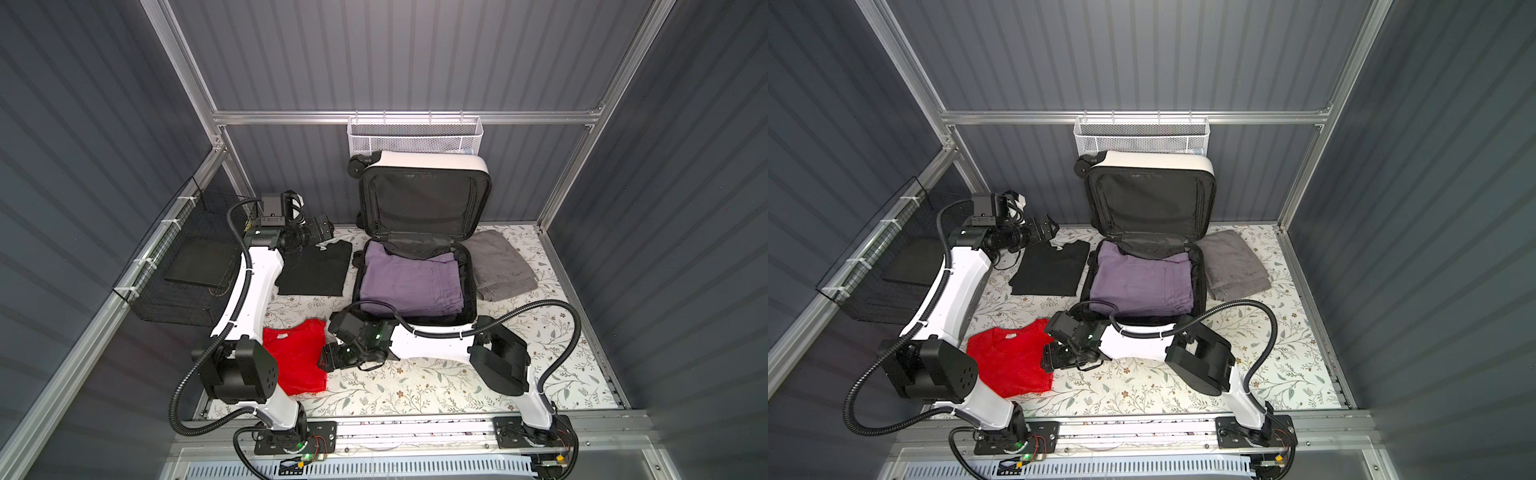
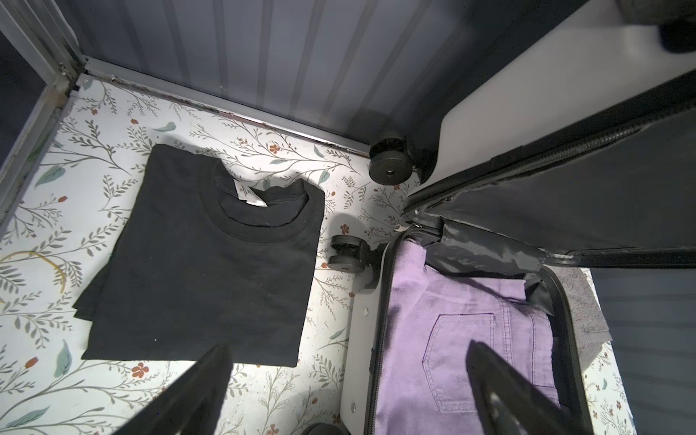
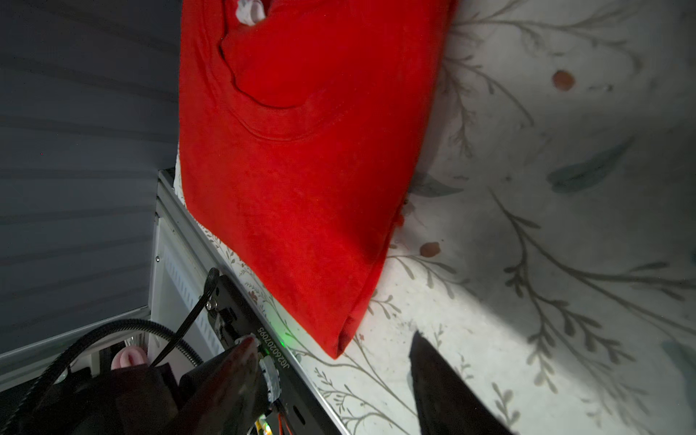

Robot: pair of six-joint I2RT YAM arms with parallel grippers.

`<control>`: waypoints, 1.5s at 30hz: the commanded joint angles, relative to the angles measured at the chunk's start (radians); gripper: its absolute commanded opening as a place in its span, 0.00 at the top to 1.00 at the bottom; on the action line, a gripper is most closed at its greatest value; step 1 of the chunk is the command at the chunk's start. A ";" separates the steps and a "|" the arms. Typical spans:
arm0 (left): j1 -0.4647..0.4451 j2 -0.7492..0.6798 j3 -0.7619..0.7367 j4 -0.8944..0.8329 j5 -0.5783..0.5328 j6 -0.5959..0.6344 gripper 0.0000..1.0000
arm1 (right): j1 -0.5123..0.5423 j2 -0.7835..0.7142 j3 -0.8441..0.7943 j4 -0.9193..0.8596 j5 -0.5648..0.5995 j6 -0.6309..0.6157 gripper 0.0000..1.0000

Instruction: Pack the luggage

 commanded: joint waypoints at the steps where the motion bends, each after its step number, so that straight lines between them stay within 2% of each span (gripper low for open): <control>1: 0.014 0.015 0.040 -0.026 0.017 0.023 0.00 | 0.003 0.035 0.029 0.004 0.052 0.057 0.35; 12: 0.033 0.015 0.035 -0.007 0.037 0.013 0.00 | 0.004 0.140 0.134 -0.049 0.054 0.073 0.36; 27: 0.042 0.011 0.022 0.023 0.054 -0.007 0.00 | -0.002 0.258 0.267 -0.088 -0.013 0.088 0.39; 33: 0.044 0.009 0.018 0.034 0.062 -0.019 0.00 | -0.004 0.306 0.336 -0.101 -0.036 0.082 0.54; 36: 0.044 0.005 0.009 0.045 0.071 -0.031 0.00 | -0.006 0.319 0.348 -0.089 -0.048 0.081 0.72; 39: 0.044 0.003 0.000 0.055 0.083 -0.041 0.00 | -0.011 0.307 0.329 -0.044 -0.061 0.070 0.99; 45: 0.045 0.006 0.005 0.060 0.105 -0.046 0.00 | -0.036 0.194 0.306 -0.031 -0.072 -0.047 1.00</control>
